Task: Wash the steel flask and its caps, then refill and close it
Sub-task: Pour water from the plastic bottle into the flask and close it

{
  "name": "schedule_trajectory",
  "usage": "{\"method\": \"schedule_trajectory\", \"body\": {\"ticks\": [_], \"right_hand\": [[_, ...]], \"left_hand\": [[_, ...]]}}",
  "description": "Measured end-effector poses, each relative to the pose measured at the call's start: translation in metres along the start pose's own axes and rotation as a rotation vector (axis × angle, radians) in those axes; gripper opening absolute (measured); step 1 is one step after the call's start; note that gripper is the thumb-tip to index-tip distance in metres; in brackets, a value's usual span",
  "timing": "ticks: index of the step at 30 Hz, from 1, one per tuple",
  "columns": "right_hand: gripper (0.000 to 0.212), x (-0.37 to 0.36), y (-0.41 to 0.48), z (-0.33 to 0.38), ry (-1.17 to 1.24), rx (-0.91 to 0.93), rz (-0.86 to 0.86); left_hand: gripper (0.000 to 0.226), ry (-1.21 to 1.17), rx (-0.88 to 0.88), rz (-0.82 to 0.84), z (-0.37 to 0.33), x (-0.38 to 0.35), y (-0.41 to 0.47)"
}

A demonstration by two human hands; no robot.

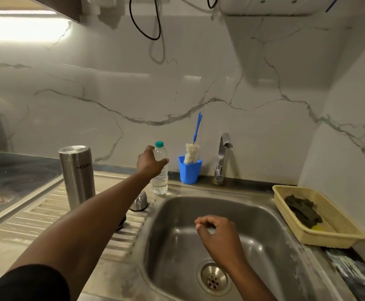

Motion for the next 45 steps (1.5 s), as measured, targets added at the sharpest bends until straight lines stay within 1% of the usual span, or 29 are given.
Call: {"method": "schedule_trajectory", "body": {"ticks": [6, 11, 13, 16, 17, 18, 20, 21, 22, 24, 26, 27, 30, 32, 34, 36, 39, 42, 43, 45], "right_hand": [[0.009, 0.001, 0.0, 0.001, -0.006, 0.007, -0.009], [0.011, 0.006, -0.002, 0.007, 0.021, 0.014, -0.034], [0.013, 0.009, -0.005, 0.017, 0.058, 0.03, -0.046], [0.015, 0.017, -0.009, 0.031, 0.12, 0.053, -0.088], [0.013, 0.018, -0.011, 0.036, 0.145, 0.058, -0.096], [0.011, 0.019, -0.013, 0.043, 0.166, 0.069, -0.096], [0.008, 0.013, -0.016, 0.063, 0.188, 0.095, -0.063], [0.008, 0.008, -0.018, 0.077, 0.191, 0.113, -0.034], [0.008, 0.002, -0.02, 0.093, 0.191, 0.137, -0.001], [0.01, -0.013, -0.025, 0.131, 0.186, 0.199, 0.073], [0.016, -0.032, -0.03, 0.169, 0.147, 0.257, 0.174], [0.021, -0.042, -0.033, 0.187, 0.106, 0.284, 0.224], [0.038, -0.068, -0.038, 0.233, -0.022, 0.349, 0.329], [0.043, -0.084, -0.037, 0.255, -0.13, 0.398, 0.35], [0.043, -0.096, -0.033, 0.27, -0.25, 0.443, 0.331], [0.039, -0.105, -0.027, 0.28, -0.35, 0.466, 0.334], [0.036, -0.114, -0.021, 0.287, -0.489, 0.46, 0.38], [0.039, -0.118, -0.015, 0.286, -0.544, 0.429, 0.41], [0.038, -0.119, -0.013, 0.285, -0.555, 0.426, 0.42], [0.036, -0.121, -0.011, 0.284, -0.553, 0.434, 0.451]], "left_hand": [[0.063, -0.031, -0.048, -0.004, -0.005, 0.022, -0.018], [0.059, -0.089, -0.168, 0.021, -0.028, 0.064, -0.054], [0.06, -0.098, -0.206, 0.067, -0.032, 0.083, -0.075], [0.072, -0.12, -0.217, 0.182, -0.03, 0.108, -0.113], [0.068, -0.132, -0.217, 0.215, -0.026, 0.115, -0.126], [0.059, -0.149, -0.218, 0.243, -0.022, 0.122, -0.139], [0.044, -0.199, -0.213, 0.292, -0.013, 0.132, -0.163], [0.044, -0.222, -0.203, 0.311, -0.007, 0.136, -0.173], [0.047, -0.236, -0.189, 0.324, 0.0, 0.139, -0.184], [0.061, -0.242, -0.156, 0.333, 0.017, 0.144, -0.197], [0.071, -0.232, -0.144, 0.327, 0.032, 0.147, -0.205], [0.071, -0.22, -0.151, 0.317, 0.037, 0.148, -0.208], [0.061, -0.173, -0.185, 0.289, 0.046, 0.153, -0.214], [0.057, -0.16, -0.218, 0.268, 0.047, 0.157, -0.217], [0.06, -0.127, -0.258, 0.255, 0.046, 0.16, -0.22], [0.065, -0.12, -0.262, 0.248, 0.045, 0.159, -0.222], [0.062, -0.129, -0.248, 0.232, 0.045, 0.156, -0.224], [0.067, -0.13, -0.247, 0.209, 0.043, 0.156, -0.222], [0.066, -0.13, -0.246, 0.203, 0.043, 0.156, -0.222], [0.057, -0.141, -0.246, 0.204, 0.042, 0.155, -0.222]]}}
Point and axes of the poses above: each hand's wrist, its own y-axis towards the middle knuckle, its own x-axis out of the back of the hand, z = x × y, the point moved 10 cm from there along y, towards the middle knuckle, and after that the axes turned 11 degrees about y, right-handed, at the moved point
